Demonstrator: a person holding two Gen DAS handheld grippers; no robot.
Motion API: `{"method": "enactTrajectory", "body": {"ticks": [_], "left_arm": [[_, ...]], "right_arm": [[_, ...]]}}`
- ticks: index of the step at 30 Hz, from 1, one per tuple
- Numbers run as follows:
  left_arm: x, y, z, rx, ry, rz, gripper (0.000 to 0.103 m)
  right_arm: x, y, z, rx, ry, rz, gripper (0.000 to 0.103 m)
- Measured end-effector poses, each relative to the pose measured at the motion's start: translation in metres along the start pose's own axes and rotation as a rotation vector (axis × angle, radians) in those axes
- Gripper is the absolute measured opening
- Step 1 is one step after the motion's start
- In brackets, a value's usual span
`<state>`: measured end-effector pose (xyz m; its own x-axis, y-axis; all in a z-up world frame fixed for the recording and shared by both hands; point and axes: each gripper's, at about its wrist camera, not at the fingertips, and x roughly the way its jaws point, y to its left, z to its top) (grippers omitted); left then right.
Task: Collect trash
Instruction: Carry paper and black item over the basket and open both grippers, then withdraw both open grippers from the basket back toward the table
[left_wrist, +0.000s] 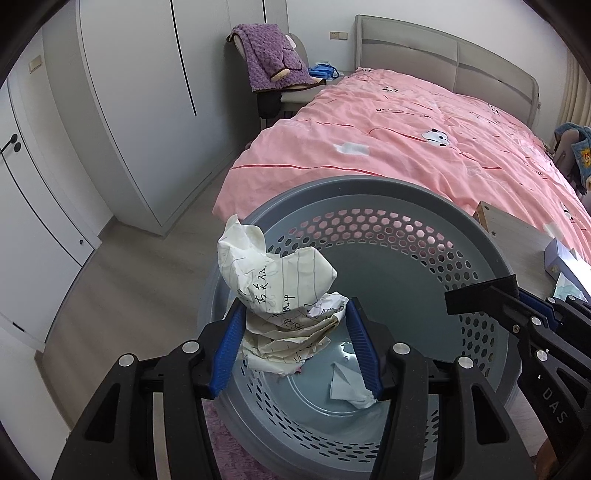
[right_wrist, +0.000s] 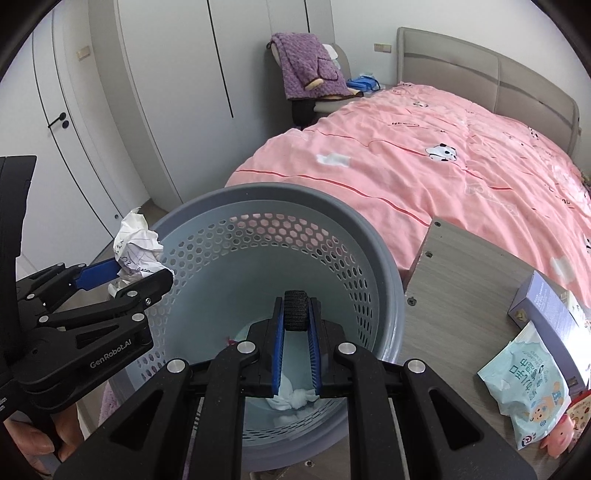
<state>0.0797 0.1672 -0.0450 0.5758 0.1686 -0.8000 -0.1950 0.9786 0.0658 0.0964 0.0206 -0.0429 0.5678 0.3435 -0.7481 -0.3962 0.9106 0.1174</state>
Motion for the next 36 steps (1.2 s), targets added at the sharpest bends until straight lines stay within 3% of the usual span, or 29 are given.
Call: {"method": "enactTrajectory", "body": {"ticks": [10, 12, 14, 25, 36], "left_arm": [[-0.001, 0.001, -0.001, -0.005, 0.003, -0.006, 0.055], [-0.002, 0.001, -0.002, -0.006, 0.003, -0.004, 0.057], [-0.002, 0.001, -0.002, -0.007, 0.001, -0.003, 0.063], [-0.009, 0.004, -0.003, -0.025, -0.010, 0.012, 0.069], [-0.016, 0.006, -0.004, -0.038, -0.023, 0.009, 0.073]], "right_arm": [[-0.004, -0.004, 0.000, 0.020, -0.013, 0.006, 0.015], [-0.008, -0.007, 0.000, 0.031, -0.030, 0.018, 0.023], [-0.013, -0.008, 0.000, 0.037, -0.053, 0.011, 0.044], [-0.017, -0.007, 0.001, 0.034, -0.059, 0.003, 0.045], [-0.022, -0.008, -0.004, 0.048, -0.064, -0.010, 0.056]]}}
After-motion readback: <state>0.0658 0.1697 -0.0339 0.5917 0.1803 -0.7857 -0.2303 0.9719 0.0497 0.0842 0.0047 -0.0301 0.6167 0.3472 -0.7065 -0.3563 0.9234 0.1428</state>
